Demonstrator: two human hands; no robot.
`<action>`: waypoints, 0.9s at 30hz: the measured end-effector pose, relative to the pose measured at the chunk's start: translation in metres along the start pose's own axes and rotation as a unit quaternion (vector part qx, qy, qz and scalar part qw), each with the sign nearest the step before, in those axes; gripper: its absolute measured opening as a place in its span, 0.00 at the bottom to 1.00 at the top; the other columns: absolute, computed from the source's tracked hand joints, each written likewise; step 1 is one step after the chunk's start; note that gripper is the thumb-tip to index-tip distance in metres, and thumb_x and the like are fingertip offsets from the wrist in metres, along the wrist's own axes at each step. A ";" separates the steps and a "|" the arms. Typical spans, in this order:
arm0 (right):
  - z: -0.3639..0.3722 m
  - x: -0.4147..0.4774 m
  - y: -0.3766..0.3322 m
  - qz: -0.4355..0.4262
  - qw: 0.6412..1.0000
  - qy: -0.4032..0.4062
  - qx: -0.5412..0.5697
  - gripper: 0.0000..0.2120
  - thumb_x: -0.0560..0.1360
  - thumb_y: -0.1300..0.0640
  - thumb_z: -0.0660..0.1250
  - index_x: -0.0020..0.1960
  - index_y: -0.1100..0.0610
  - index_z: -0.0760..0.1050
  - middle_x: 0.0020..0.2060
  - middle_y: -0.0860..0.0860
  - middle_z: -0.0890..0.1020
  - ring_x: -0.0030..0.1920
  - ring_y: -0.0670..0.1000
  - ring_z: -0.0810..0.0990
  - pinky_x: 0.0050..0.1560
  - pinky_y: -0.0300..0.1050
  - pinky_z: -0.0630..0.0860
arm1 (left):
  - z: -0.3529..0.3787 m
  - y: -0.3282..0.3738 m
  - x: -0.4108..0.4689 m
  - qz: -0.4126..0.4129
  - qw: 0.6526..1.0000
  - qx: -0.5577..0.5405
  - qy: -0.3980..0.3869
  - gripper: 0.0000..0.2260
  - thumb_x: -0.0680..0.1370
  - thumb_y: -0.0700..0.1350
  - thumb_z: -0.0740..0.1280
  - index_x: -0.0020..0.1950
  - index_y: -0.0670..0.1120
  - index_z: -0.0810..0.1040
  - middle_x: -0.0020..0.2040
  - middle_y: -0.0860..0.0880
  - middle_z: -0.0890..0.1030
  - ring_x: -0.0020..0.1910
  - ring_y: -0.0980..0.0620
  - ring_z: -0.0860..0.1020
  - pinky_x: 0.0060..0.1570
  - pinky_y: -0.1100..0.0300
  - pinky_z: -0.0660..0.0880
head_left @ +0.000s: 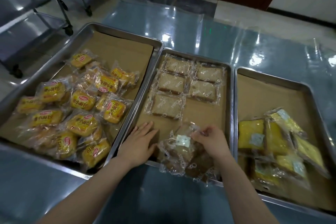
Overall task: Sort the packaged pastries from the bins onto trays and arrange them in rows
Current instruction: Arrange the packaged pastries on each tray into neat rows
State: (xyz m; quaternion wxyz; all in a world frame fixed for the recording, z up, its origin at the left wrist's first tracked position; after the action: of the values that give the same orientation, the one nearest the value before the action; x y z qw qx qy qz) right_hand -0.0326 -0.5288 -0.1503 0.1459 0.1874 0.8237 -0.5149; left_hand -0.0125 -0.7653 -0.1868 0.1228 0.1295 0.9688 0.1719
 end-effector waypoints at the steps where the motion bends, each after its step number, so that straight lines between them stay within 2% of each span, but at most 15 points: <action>1: -0.014 -0.003 -0.005 -0.010 0.995 0.054 0.079 0.16 0.67 0.55 0.77 0.49 0.49 0.71 0.45 0.46 0.80 0.44 0.48 0.81 0.40 0.44 0.77 | -0.001 0.000 0.000 0.001 1.000 -0.001 0.006 0.26 0.80 0.53 0.57 0.76 0.53 0.56 0.78 0.52 0.47 0.76 0.53 0.46 0.70 0.59 0.39; 3: -0.045 -0.010 -0.017 -0.052 0.963 0.174 0.200 0.20 0.67 0.57 0.77 0.49 0.42 0.70 0.47 0.43 0.80 0.44 0.42 0.82 0.38 0.39 0.78 | -0.003 0.000 0.000 -0.001 1.000 -0.002 0.017 0.25 0.79 0.53 0.58 0.76 0.53 0.57 0.78 0.52 0.49 0.76 0.54 0.47 0.69 0.60 0.38; 4: -0.059 -0.013 -0.024 -0.087 0.944 0.229 0.223 0.20 0.67 0.57 0.77 0.47 0.39 0.70 0.47 0.41 0.79 0.43 0.39 0.81 0.38 0.36 0.78 | -0.004 0.000 0.000 -0.002 1.000 -0.001 0.020 0.25 0.79 0.54 0.58 0.76 0.54 0.58 0.78 0.52 0.49 0.76 0.54 0.48 0.69 0.61 0.38; 6: -0.073 -0.016 -0.039 -0.165 0.921 0.298 0.189 0.20 0.68 0.58 0.76 0.46 0.38 0.71 0.45 0.37 0.79 0.44 0.36 0.79 0.39 0.31 0.76 | -0.004 0.000 0.001 -0.004 1.000 0.002 0.024 0.25 0.79 0.54 0.58 0.76 0.54 0.58 0.78 0.53 0.50 0.76 0.54 0.48 0.69 0.61 0.38; 7: -0.071 -0.014 -0.045 -0.186 0.922 0.307 0.147 0.19 0.69 0.59 0.75 0.45 0.38 0.71 0.44 0.37 0.78 0.44 0.38 0.78 0.38 0.31 0.74 | -0.004 0.000 0.001 -0.004 1.000 0.004 0.024 0.25 0.79 0.54 0.58 0.75 0.54 0.58 0.78 0.53 0.50 0.76 0.54 0.48 0.69 0.61 0.38; 9: -0.052 -0.007 -0.051 -0.204 0.937 0.279 0.038 0.19 0.70 0.62 0.73 0.41 0.38 0.72 0.44 0.39 0.76 0.46 0.43 0.77 0.39 0.34 0.74 | -0.003 -0.001 0.001 -0.007 1.000 0.005 0.025 0.25 0.79 0.54 0.58 0.75 0.54 0.59 0.78 0.53 0.51 0.76 0.54 0.48 0.70 0.61 0.39; 11: -0.024 0.002 -0.045 -0.217 0.950 0.211 -0.078 0.18 0.71 0.61 0.72 0.41 0.39 0.71 0.46 0.40 0.74 0.47 0.46 0.76 0.44 0.39 0.75 | -0.003 -0.001 0.000 -0.007 1.000 0.003 0.024 0.25 0.79 0.54 0.59 0.75 0.54 0.59 0.77 0.53 0.51 0.76 0.54 0.48 0.70 0.61 0.39; 13: 0.003 0.013 -0.027 -0.193 0.965 0.099 -0.150 0.09 0.71 0.53 0.72 0.47 0.44 0.75 0.49 0.41 0.74 0.52 0.45 0.74 0.55 0.43 0.75 | -0.002 -0.001 0.000 -0.007 1.000 -0.005 0.024 0.24 0.79 0.54 0.59 0.75 0.54 0.59 0.77 0.54 0.51 0.76 0.55 0.48 0.70 0.62 0.38; 15: 0.023 0.018 -0.009 -0.166 0.968 0.001 -0.189 0.14 0.72 0.43 0.69 0.56 0.45 0.77 0.57 0.40 0.74 0.60 0.45 0.71 0.63 0.44 0.69 | -0.004 -0.002 0.001 -0.018 0.999 -0.027 0.025 0.24 0.79 0.52 0.60 0.75 0.55 0.59 0.77 0.54 0.52 0.75 0.56 0.49 0.69 0.63 0.39; 16: 0.025 0.019 -0.006 -0.170 0.967 -0.009 -0.191 0.16 0.73 0.41 0.66 0.58 0.45 0.77 0.60 0.40 0.74 0.64 0.45 0.69 0.65 0.45 0.66 | -0.006 -0.002 0.001 -0.024 0.998 -0.042 0.032 0.24 0.79 0.51 0.60 0.75 0.56 0.59 0.77 0.55 0.52 0.75 0.56 0.49 0.69 0.63 0.41; 18: 0.015 0.021 -0.011 -0.217 0.952 0.042 -0.211 0.16 0.76 0.43 0.62 0.61 0.45 0.77 0.65 0.42 0.73 0.70 0.48 0.64 0.69 0.46 0.59 | -0.012 0.003 0.005 -0.020 0.996 -0.063 0.061 0.24 0.79 0.49 0.62 0.74 0.57 0.60 0.77 0.56 0.52 0.76 0.54 0.49 0.71 0.61 0.46; 20: 0.010 0.027 -0.009 -0.239 0.927 0.051 -0.286 0.17 0.78 0.47 0.61 0.66 0.43 0.72 0.72 0.44 0.66 0.75 0.50 0.53 0.74 0.51 0.50 | -0.017 0.013 0.017 -0.004 0.996 -0.057 0.069 0.25 0.80 0.51 0.59 0.75 0.59 0.56 0.76 0.57 0.47 0.76 0.54 0.46 0.73 0.56 0.48; 22: 0.012 0.038 -0.001 -0.224 0.905 0.008 -0.363 0.22 0.79 0.47 0.58 0.73 0.39 0.62 0.77 0.47 0.53 0.76 0.52 0.41 0.75 0.55 0.41 | -0.014 0.022 0.035 -0.006 0.998 -0.040 0.040 0.26 0.80 0.58 0.53 0.74 0.64 0.44 0.76 0.59 0.39 0.75 0.54 0.38 0.72 0.53 0.43; 24: 0.015 0.049 0.005 -0.209 0.888 -0.018 -0.408 0.25 0.80 0.46 0.55 0.75 0.37 0.52 0.77 0.47 0.44 0.75 0.53 0.33 0.74 0.56 0.35 | -0.007 0.026 0.055 -0.029 0.999 -0.018 -0.001 0.27 0.77 0.64 0.46 0.70 0.69 0.33 0.74 0.58 0.32 0.73 0.52 0.31 0.68 0.50 0.38; 27: 0.020 0.060 0.005 -0.202 0.878 -0.007 -0.433 0.26 0.81 0.45 0.52 0.75 0.36 0.45 0.76 0.47 0.36 0.73 0.55 0.27 0.69 0.57 0.27 | 0.006 0.026 0.076 -0.043 0.997 0.030 -0.053 0.27 0.76 0.67 0.43 0.69 0.68 0.31 0.73 0.53 0.28 0.69 0.46 0.26 0.66 0.48 0.31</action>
State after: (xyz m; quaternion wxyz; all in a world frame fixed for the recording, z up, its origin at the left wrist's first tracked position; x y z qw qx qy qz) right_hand -0.0823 -0.5357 -0.1885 0.1107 -0.0683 0.9835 -0.1260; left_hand -0.0763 -0.7181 -0.1971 0.1768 0.1002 0.9705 0.1299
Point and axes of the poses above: each hand's wrist, its own x-axis towards the middle knuckle, its own z-axis out of the palm, y = z × x, the point moved 7 cm from there along x, towards the middle knuckle
